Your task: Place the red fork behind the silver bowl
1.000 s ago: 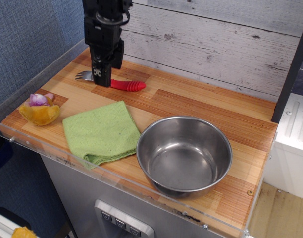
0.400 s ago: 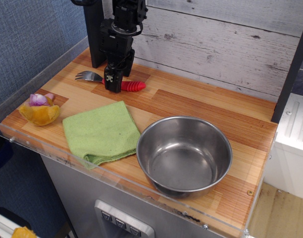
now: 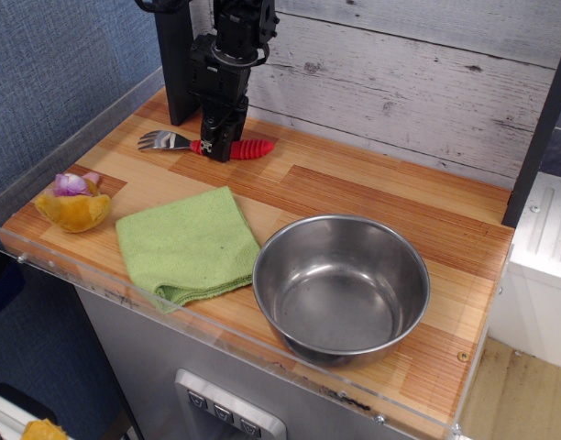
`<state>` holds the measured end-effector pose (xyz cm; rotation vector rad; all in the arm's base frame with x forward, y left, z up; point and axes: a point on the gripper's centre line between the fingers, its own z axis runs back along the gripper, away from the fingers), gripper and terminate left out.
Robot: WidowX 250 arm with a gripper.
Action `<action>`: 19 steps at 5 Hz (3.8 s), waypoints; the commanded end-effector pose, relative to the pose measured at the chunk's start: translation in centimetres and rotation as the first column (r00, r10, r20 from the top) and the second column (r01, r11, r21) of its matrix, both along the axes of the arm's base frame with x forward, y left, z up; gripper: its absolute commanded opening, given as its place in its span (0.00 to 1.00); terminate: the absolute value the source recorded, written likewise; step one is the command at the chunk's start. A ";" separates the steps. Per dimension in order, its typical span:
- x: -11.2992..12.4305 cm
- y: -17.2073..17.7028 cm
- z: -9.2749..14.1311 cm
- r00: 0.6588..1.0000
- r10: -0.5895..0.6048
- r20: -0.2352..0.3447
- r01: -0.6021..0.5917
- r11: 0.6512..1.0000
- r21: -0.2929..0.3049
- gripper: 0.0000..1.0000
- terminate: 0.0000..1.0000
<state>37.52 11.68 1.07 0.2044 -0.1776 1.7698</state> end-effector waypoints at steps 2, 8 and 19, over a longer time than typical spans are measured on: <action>-0.6 -0.9 6.0 0.992 -0.020 0.122 0.018 1.000 0.022 0.00 0.00; -0.7 -8.7 15.0 0.930 -0.227 0.289 0.216 0.974 0.071 0.00 0.00; 1.6 -19.7 2.2 0.875 -0.423 0.235 0.434 0.901 0.003 0.00 0.00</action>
